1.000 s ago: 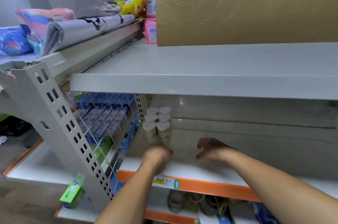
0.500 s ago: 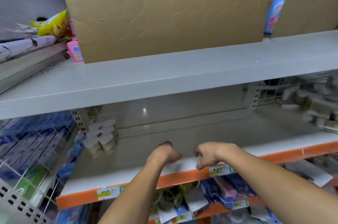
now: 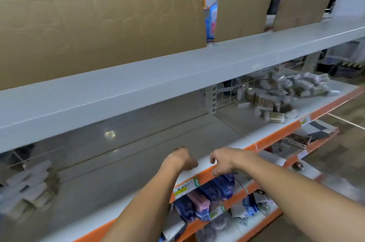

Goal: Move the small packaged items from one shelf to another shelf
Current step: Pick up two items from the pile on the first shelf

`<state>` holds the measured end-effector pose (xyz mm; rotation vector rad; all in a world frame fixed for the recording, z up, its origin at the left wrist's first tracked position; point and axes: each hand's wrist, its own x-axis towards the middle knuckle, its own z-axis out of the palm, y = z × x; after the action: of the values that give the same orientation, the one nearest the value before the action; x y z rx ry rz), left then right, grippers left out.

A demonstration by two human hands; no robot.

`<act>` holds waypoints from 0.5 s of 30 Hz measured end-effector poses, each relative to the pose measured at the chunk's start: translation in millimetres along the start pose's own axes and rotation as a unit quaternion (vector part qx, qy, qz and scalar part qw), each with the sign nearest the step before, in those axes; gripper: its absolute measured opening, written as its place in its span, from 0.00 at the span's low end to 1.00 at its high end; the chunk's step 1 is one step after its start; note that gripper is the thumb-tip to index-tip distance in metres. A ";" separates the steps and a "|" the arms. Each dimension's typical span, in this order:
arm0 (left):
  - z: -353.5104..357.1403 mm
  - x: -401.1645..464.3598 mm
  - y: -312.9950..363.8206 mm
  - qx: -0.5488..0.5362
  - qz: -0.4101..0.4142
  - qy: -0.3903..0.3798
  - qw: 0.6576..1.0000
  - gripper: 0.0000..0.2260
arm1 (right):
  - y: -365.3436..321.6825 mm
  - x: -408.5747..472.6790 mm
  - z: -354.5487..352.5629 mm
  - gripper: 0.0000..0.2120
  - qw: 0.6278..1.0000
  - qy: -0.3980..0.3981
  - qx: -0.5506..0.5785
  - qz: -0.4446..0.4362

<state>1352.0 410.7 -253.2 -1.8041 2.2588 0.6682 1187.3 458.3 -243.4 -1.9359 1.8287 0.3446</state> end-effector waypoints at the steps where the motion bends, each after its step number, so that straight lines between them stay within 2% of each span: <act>1: 1.9 4.7 10.1 0.008 0.008 -0.005 1.000 0.16 | 8.8 -1.6 -0.4 0.28 1.000 -0.002 0.006 0.010; 6: 4.2 34.7 59.6 0.054 0.062 -0.032 0.996 0.19 | 51.4 -3.4 -7.9 0.27 0.997 0.008 0.041 0.072; 10: -2.6 63.7 100.0 0.081 0.112 -0.054 0.989 0.16 | 83.2 -12.6 -26.1 0.29 0.992 0.002 0.070 0.103; 15: -16.5 95.8 153.0 0.124 0.178 -0.044 0.975 0.14 | 117.2 -18.2 -47.6 0.29 0.984 0.028 0.085 0.153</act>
<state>1183.7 344.4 -241.3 -1.2480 2.4973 0.4799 1063.9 449.2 -211.3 -1.5671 2.1219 0.2243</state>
